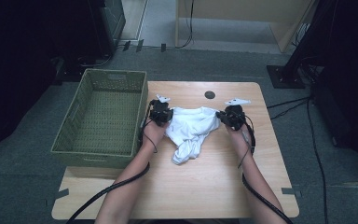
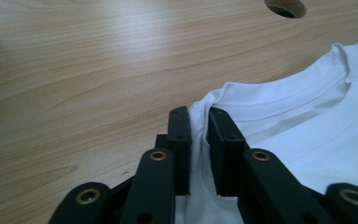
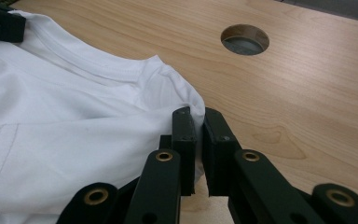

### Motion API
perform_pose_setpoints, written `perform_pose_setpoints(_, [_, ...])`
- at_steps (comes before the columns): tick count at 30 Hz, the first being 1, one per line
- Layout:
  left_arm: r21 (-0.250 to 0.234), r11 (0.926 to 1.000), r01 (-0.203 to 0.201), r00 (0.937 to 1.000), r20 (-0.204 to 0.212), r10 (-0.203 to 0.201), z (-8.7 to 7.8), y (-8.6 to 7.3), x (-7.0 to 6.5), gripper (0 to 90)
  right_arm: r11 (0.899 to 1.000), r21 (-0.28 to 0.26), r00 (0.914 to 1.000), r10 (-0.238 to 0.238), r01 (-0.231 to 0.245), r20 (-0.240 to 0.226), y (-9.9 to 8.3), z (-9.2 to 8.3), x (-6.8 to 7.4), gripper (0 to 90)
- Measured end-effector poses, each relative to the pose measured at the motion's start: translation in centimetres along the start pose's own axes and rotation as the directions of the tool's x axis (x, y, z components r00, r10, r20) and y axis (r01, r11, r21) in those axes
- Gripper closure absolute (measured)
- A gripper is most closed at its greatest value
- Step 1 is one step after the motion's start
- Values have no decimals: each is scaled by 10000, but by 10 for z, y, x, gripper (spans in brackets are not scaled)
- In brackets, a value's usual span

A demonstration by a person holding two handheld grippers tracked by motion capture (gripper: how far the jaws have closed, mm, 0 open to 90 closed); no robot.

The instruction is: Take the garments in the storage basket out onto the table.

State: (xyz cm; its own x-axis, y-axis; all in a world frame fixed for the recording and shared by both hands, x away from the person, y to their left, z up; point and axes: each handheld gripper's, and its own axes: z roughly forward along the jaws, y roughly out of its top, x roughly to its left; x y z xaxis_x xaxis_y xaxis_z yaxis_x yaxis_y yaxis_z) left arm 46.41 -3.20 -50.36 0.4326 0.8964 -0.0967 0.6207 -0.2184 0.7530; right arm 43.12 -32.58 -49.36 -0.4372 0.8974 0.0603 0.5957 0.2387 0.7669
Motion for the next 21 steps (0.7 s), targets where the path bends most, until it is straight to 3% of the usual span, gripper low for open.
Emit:
perform_pose_setpoints(6, [-32, 9996, 289, 9994, 184, -288, -5, 3, -2, 604, 9999, -55, 9999, -114, 115, 87, 0, -4, 3, 688])
perform_pose_setpoints(9, [78, 9995, 304, 9988, 387, -306, -6, 4, -5, 523, 9997, -188, 9998, 179, -177, 121, 1, -9, 3, 640])
perform_pose_setpoints(17, [457, 9987, 228, 9971, 720, -260, -8, 1, -14, 426, 9980, 104, 9976, 633, -631, -288, -3, -13, 9, 650])
perform_pose_setpoints(21, [683, 9975, 196, 9960, 861, -255, -8, -2, -17, 384, 9982, 174, 9973, 581, -573, -447, -7, -12, 15, 622])
